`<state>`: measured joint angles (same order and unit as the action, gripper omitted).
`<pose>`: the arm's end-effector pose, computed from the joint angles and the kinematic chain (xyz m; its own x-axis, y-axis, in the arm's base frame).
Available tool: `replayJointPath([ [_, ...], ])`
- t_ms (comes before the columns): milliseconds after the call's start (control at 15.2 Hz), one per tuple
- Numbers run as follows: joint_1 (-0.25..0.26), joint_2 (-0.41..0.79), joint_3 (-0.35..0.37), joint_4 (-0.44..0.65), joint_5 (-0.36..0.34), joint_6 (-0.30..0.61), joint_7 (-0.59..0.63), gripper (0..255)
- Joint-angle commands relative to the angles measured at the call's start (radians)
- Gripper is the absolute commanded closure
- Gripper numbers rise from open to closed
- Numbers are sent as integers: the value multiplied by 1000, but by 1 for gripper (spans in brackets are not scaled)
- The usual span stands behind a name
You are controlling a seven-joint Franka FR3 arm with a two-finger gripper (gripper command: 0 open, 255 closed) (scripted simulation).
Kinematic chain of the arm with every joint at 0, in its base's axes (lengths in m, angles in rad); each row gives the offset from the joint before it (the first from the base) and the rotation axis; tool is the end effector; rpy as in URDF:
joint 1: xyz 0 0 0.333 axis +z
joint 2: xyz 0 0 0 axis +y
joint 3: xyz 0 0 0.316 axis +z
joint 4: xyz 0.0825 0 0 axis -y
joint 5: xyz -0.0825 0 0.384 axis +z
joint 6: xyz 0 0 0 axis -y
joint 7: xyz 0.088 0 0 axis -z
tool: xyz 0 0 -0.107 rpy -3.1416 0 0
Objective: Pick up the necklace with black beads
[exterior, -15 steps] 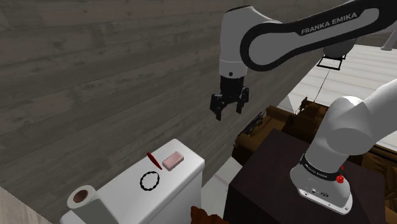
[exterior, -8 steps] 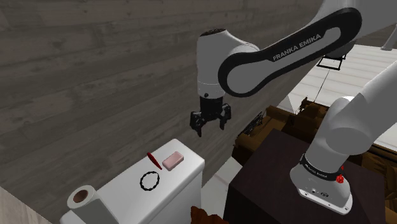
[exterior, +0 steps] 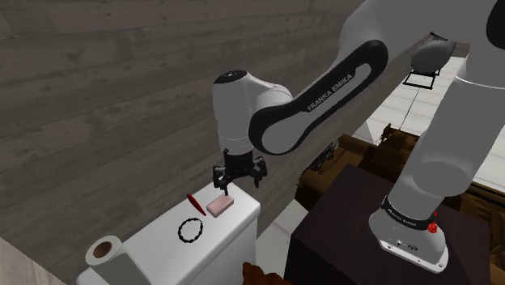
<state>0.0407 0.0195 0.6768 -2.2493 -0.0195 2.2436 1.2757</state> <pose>0.3932 0.3419 0.3568 0.8547 -0.5192 -0.0034 -0.5190 -0.8545 0.0208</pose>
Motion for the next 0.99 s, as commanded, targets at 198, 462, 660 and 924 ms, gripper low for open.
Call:
replayJointPath([
  [198,81,259,-19,171,-225,19,260,0],
  [462,185,436,-84,334,-340,-3,396,0],
  [660,262,562,-132,474,-396,-30,467,0],
  [924,291,622,-158,513,-422,-14,493,0],
])
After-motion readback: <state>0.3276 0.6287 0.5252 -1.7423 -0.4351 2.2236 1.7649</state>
